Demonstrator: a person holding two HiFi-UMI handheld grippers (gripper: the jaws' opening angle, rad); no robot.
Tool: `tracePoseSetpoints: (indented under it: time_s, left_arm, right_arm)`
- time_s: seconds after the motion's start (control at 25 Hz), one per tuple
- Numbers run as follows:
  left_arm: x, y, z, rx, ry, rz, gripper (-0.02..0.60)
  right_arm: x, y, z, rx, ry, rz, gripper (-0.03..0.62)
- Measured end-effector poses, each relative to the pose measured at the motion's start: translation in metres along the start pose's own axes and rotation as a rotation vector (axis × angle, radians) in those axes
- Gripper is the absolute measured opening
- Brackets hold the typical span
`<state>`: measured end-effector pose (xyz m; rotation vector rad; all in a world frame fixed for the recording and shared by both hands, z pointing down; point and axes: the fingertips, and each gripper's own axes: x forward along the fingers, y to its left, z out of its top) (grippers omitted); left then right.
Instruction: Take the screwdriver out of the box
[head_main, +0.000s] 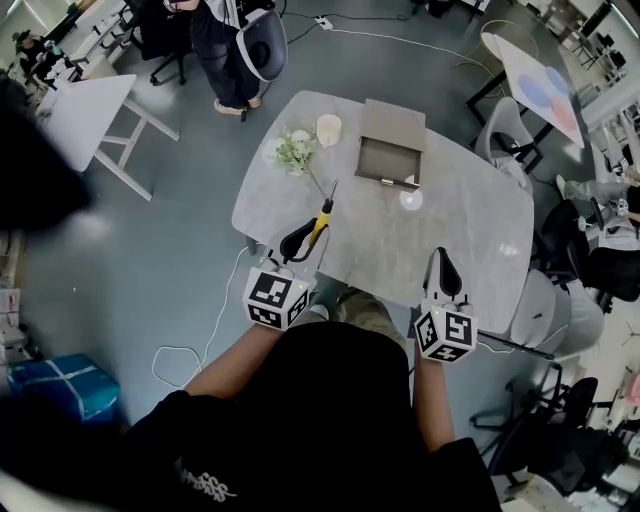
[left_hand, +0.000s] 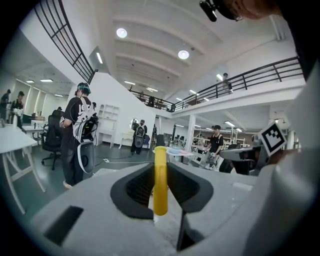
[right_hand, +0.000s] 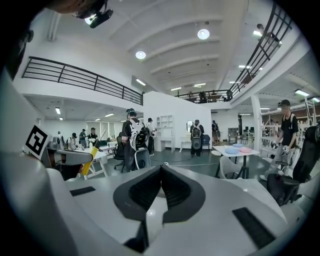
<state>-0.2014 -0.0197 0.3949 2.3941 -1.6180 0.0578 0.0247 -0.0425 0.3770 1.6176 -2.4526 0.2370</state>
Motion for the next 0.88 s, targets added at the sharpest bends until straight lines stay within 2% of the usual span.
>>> tracePoseSetpoints:
  time_s: [0.52, 0.88]
  left_arm:
    - [0.000, 0.004, 0.002, 0.009, 0.001, -0.005, 0.091]
    - [0.008, 0.002, 0.003, 0.033, -0.008, 0.009, 0.089]
  right_arm:
    - [0.002, 0.013, -0.004, 0.000, 0.020, 0.026, 0.012]
    - [0.005, 0.005, -0.012, 0.012, 0.032, 0.029, 0.012]
